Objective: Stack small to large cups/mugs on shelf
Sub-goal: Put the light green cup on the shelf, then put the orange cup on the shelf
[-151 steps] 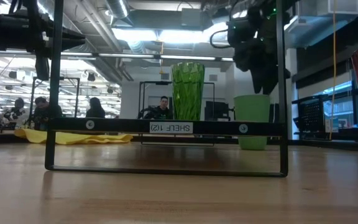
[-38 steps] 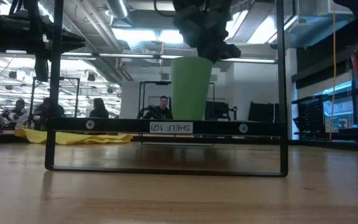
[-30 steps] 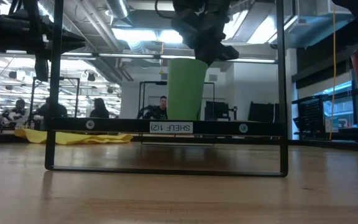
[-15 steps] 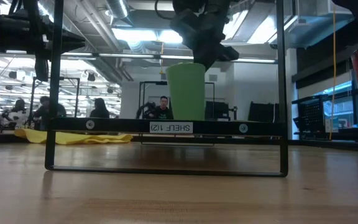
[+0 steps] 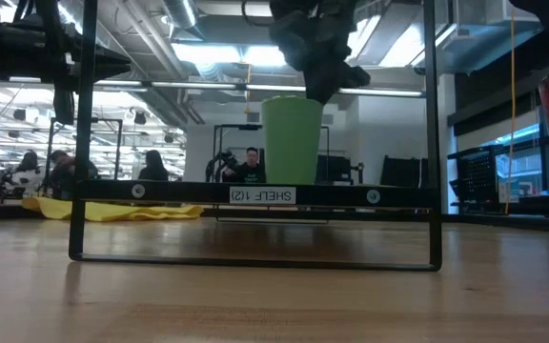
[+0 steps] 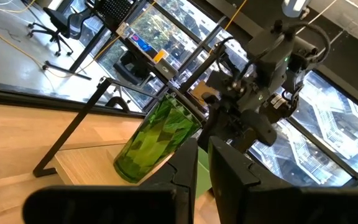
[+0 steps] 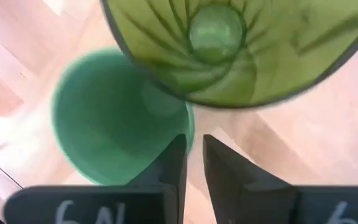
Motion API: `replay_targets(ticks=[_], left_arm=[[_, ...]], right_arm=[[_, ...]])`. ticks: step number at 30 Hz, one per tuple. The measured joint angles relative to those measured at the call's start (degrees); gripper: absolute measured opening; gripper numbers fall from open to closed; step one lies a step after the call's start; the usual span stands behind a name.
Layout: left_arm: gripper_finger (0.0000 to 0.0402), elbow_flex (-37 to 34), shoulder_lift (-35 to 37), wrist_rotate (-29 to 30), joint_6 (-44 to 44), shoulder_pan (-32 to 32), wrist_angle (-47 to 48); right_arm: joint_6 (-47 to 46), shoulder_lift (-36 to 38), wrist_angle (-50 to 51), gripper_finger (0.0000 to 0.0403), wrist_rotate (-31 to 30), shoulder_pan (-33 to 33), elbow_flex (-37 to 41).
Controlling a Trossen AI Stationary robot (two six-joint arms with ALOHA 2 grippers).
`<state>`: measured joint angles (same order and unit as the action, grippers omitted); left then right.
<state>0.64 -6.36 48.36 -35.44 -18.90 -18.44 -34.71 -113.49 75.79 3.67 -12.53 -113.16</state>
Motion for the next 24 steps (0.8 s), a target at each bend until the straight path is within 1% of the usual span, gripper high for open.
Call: replay_targets(ticks=[5,10,13,14,15,16,18,19,21,24], left_arm=[[0.0035,0.0,0.0,0.0,-0.1,0.0,0.0],[0.0035,0.0,0.0,-1.1,-0.5,0.0,0.0],[0.0035,0.0,0.0,-2.9,-1.6,0.0,0.0],[0.0035,0.0,0.0,-3.2,-1.7,0.0,0.0],[0.0035,0.0,0.0,-3.5,-1.7,0.0,0.0],[0.0035,0.0,0.0,-3.8,-1.6,0.0,0.0],[0.0035,0.0,0.0,-3.9,-1.6,0.0,0.0],[0.0035,0.0,0.0,-4.0,-1.6,0.0,0.0],[0.0035,0.0,0.0,-4.6,-1.6,0.0,-0.1],[0.0035,0.0,0.0,-5.2,-0.7,0.0,0.0]], right_arm=[[2.5,0.0,0.9,0.0055,-3.6,0.0,-5.4],[5.3,0.0,3.8,0.0055,-4.8,-0.2,-14.5],[6.6,0.0,12.3,0.0055,-6.8,-0.1,-21.0],[6.7,0.3,14.7,0.0055,-7.7,0.1,-21.9],[6.9,1.4,14.3,0.0055,-7.9,0.4,-21.2],[7.5,3.3,13.5,0.0055,-6.4,0.6,-19.0],[7.5,6.4,14.1,0.0055,-1.4,1.6,-14.6],[6.5,8.0,13.9,0.0055,0.1,2.2,-12.8],[5.3,11.1,14.1,0.0055,0.7,3.6,-7.6],[4.9,15.5,14.0,0.0055,3.2,6.1,1.3]])
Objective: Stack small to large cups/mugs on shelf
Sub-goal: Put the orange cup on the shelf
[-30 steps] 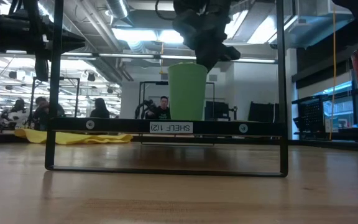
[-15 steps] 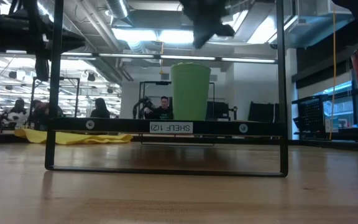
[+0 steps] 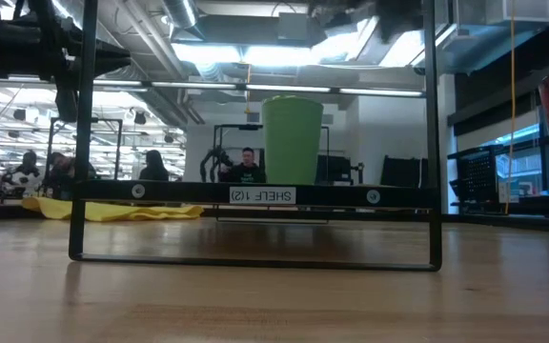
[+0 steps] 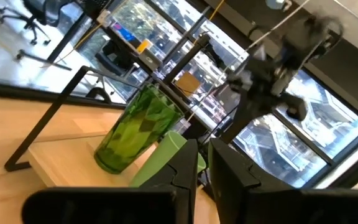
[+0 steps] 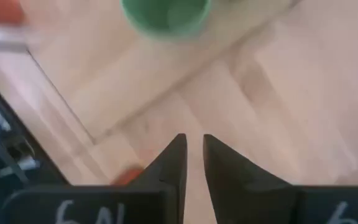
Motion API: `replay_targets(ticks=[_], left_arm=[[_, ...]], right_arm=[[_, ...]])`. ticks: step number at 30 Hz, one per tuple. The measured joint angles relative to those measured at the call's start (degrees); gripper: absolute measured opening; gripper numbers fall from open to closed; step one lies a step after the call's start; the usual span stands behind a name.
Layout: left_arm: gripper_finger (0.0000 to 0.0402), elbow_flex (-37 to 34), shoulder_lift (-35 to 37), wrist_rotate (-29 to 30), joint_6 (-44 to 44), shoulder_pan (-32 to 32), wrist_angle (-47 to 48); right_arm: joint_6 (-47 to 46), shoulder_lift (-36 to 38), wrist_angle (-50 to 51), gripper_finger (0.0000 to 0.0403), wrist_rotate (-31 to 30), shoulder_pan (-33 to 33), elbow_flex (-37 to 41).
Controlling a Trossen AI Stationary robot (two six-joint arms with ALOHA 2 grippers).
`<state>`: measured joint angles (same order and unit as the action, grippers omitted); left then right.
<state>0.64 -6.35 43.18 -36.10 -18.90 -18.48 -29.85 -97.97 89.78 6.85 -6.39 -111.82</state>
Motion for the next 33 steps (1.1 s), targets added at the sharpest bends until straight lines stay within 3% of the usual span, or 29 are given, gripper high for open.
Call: replay_targets(ticks=[7,15,20,26,33], left_arm=[[0.0035,0.0,0.0,-0.9,7.7,0.0,-0.1],[0.0035,0.0,0.0,-0.8,9.7,0.0,-0.4],[0.0035,0.0,0.0,-0.9,9.7,0.0,-0.4],[0.0035,0.0,0.0,-0.9,9.3,0.0,-0.4],[0.0035,0.0,0.0,-0.9,9.3,0.0,-0.4]], right_arm=[[-6.0,11.3,-5.2,0.0055,2.9,10.2,21.7],[-25.2,21.2,-28.7,0.0055,5.9,18.8,40.2],[-34.5,22.1,-35.2,0.0067,5.3,22.8,44.5],[-39.4,22.0,-33.9,0.0126,5.1,27.9,45.6],[-45.3,21.6,-31.3,0.0166,-3.5,34.5,45.6]])
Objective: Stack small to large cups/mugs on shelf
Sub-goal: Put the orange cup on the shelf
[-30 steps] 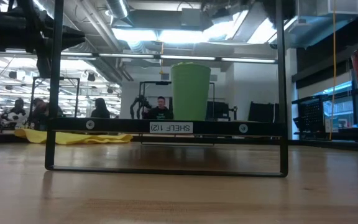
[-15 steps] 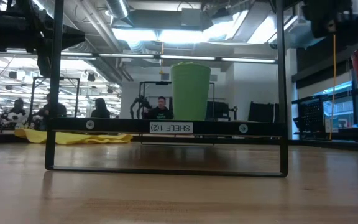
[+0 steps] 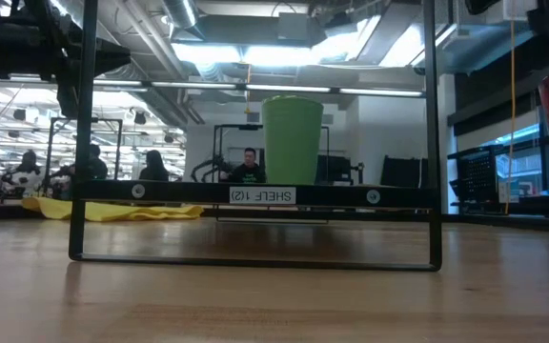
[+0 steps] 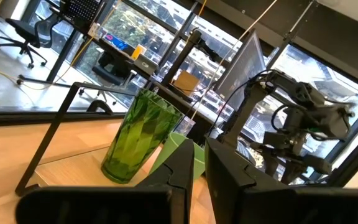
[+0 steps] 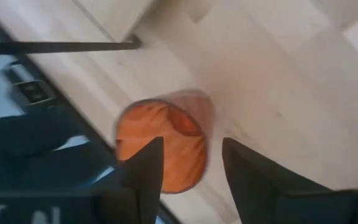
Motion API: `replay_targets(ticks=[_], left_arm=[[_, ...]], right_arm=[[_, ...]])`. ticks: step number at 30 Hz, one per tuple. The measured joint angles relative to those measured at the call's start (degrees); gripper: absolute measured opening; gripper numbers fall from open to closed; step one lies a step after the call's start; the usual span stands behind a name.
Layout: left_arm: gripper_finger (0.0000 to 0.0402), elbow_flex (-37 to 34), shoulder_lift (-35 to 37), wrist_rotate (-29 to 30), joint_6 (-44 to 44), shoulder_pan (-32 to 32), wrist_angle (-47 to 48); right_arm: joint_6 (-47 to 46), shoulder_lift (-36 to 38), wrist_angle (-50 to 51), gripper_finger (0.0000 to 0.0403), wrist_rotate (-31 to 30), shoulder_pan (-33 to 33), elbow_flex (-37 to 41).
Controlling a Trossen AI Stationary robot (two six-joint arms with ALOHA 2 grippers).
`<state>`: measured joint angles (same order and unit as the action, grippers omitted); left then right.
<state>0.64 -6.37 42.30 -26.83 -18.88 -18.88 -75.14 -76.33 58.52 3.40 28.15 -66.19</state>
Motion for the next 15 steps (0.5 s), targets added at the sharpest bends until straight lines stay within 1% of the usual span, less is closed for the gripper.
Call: replay_targets(ticks=[2,4,15], left_arm=[[0.0035,0.0,0.0,0.0,0.0,0.0,0.0],[0.0035,0.0,0.0,0.0,0.0,0.0,0.0],[0.0035,0.0,0.0,0.4,0.0,0.0,0.1]], right_arm=[[-1.7,-0.7,1.7,0.0167,-1.7,1.9,0.0],[-2.8,-1.4,2.6,0.0167,-2.1,3.4,0.0],[-5.5,-6.8,-0.8,0.0167,-2.4,7.1,0.0]])
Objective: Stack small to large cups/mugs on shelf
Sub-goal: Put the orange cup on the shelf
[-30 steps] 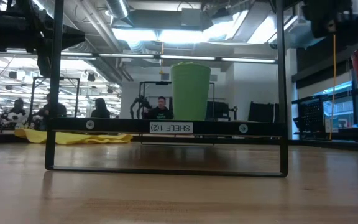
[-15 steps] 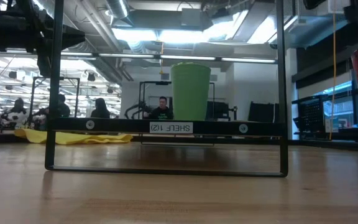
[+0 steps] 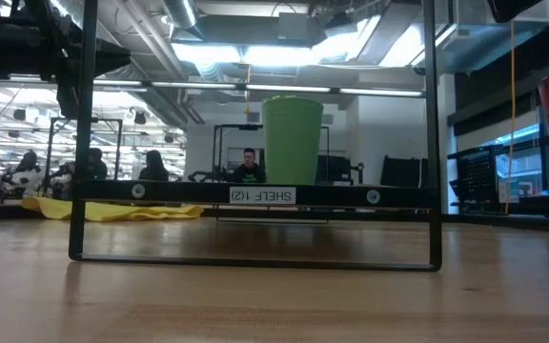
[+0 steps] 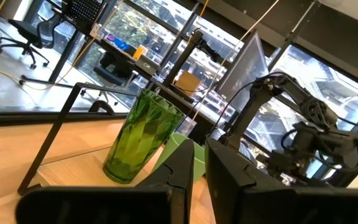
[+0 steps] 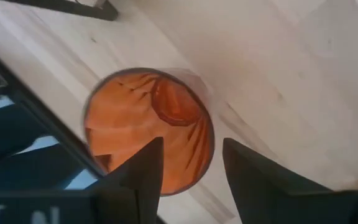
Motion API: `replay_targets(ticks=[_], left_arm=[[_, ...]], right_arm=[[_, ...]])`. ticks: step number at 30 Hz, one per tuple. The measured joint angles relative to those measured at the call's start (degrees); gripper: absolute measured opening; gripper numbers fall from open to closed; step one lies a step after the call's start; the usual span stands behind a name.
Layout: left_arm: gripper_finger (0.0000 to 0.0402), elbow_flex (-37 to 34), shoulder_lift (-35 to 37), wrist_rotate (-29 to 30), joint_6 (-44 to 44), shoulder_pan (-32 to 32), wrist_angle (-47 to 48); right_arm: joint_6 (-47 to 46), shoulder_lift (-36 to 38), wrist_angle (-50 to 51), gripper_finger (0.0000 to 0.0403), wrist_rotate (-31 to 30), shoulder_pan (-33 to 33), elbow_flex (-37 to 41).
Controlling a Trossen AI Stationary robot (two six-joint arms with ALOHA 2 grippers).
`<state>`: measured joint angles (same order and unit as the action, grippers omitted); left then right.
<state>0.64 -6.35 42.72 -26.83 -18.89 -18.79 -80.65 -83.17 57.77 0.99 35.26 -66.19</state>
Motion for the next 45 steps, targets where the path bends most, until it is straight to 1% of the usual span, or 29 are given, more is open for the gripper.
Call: replay_targets(ticks=[7,12,14,17,20,22,25,26,30,33,36,41,45], left_arm=[[0.0035,0.0,0.0,0.0,0.0,0.0,0.0],[0.0035,0.0,0.0,0.0,-0.1,0.0,0.0],[0.0035,0.0,0.0,0.0,-0.1,0.0,0.0],[0.0035,0.0,0.0,0.0,-0.1,0.0,0.0],[0.0035,0.0,0.0,0.0,-0.1,0.0,0.0],[0.0035,0.0,0.0,0.1,-0.1,0.0,0.0],[0.0035,0.0,0.0,1.2,-0.1,0.0,0.0],[0.0035,0.0,0.0,1.6,-0.1,0.0,-0.1],[0.0035,0.0,0.0,1.8,-0.1,0.0,-0.1],[0.0035,0.0,0.0,1.8,-0.1,0.0,-0.1],[0.0035,0.0,0.0,1.8,-1.2,0.0,-0.1],[0.0035,0.0,0.0,1.8,-1.7,0.0,-0.1],[0.0035,0.0,0.0,1.8,-3.4,0.0,0.0]], right_arm=[[-3.1,-4.0,1.5,0.0167,-0.8,0.8,0.0],[-3.4,-6.6,1.5,0.0166,-1.2,0.8,0.0],[-3.3,-7.7,1.5,0.0159,-0.9,0.8,0.0],[-3.3,-8.8,1.4,0.0140,0.2,0.8,0.0],[-3.3,-9.1,1.2,0.0108,0.6,0.8,0.0],[-3.2,-8.9,1.2,0.0078,0.5,0.8,0.0],[-3.1,-8.5,1.3,0.0023,0.5,0.7,0.0],[-3.1,-8.4,1.3,0.0015,0.7,0.8,0.0],[-3.3,-7.7,2.1,0.0015,0.7,0.1,0.0],[-3.3,-5.7,3.2,0.0010,0.4,-1.8,-0.1],[-3.3,-3.0,8.2,0.0010,-0.9,-4.9,-1.4],[-3.1,1.5,15.0,0.0010,-1.2,-12.1,-5.0],[-1.4,1.6,17.4,0.0010,0.5,-18.5,-9.0]])
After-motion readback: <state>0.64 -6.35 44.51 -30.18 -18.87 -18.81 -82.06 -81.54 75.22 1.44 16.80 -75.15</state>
